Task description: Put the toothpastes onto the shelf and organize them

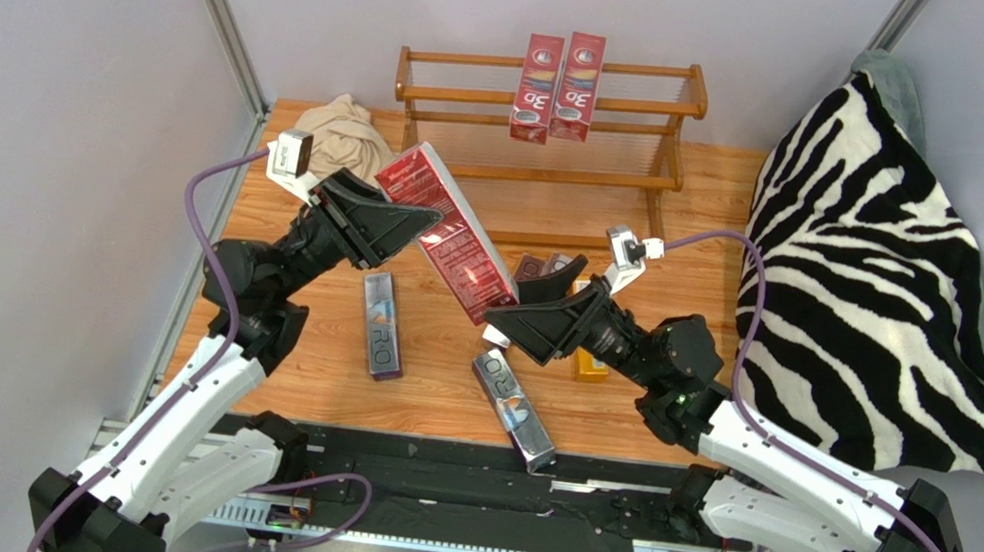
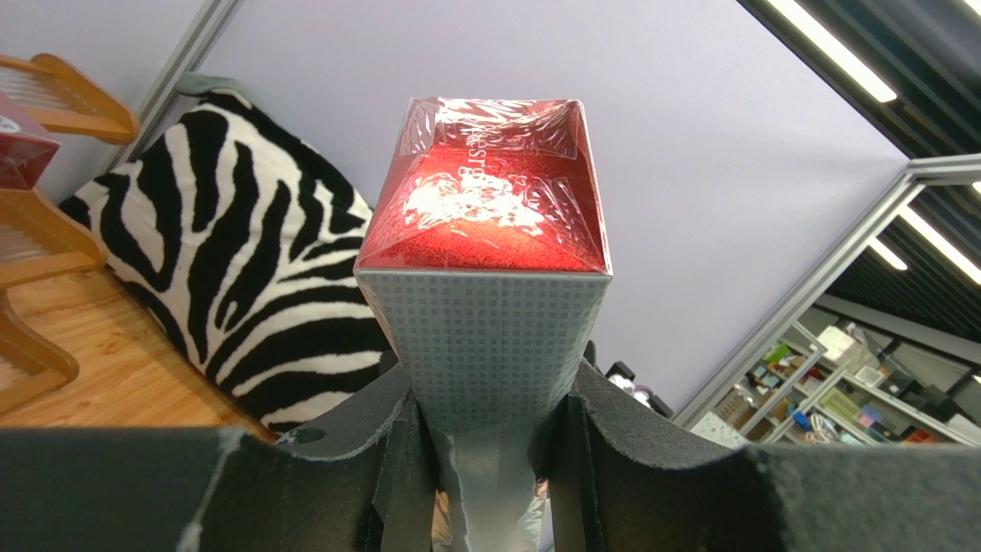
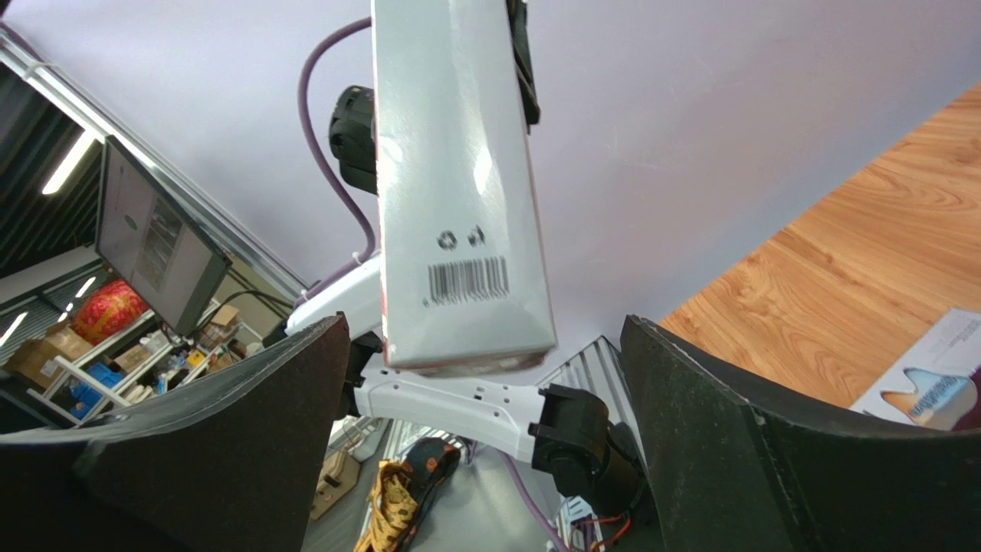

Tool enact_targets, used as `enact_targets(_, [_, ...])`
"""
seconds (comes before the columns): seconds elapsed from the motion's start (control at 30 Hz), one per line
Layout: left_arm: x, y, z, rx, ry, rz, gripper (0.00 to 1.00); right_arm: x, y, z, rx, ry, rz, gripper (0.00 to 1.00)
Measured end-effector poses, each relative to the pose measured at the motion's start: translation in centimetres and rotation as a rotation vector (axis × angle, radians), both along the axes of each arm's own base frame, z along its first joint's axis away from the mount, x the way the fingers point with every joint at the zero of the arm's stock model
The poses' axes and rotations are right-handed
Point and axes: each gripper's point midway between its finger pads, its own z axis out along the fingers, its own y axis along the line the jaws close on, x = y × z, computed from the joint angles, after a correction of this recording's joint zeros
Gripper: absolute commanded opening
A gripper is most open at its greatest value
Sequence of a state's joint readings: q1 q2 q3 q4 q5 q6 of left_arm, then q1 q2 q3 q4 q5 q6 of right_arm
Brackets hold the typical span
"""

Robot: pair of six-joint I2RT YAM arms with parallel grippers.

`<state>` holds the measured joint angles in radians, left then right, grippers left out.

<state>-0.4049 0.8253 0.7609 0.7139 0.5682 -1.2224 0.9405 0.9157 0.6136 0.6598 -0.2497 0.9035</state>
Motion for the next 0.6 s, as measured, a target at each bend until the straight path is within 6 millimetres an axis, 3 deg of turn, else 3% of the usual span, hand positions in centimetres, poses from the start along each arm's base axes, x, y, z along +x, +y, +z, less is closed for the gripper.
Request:
enact_targets(0.03, [0.0,-0.1,0.0,0.0,0.0,-0.002,0.4,0.0,0.1,0.3,0.007,-0.006,0.004,0.9])
enact_targets(0.27, [-0.1,-0.3,0.0,-0.001,0.0,-0.013,0.4,-0.1,0.7,1.6,0.038,-0.025,0.029,0.54])
enact_targets(0.33, [-0.2,-0.3,0.1,-0.005,-0.001,-0.011,0.4,-0.1,0.9,1.7,0.039,-0.026,0.039,0.49])
enact_targets(0.4, [-0.2,-0.3,0.1,-0.007,-0.002,-0.01,0.4,-0.1,1.0,1.6,0.036,-0.02,0.045,0.36])
enact_targets(0.6, [-0.2,-0.2,0.2,-0.012,-0.002,-0.004,0.5,-0.1,1.1,1.7,0.038,-0.022,0.047,0.25])
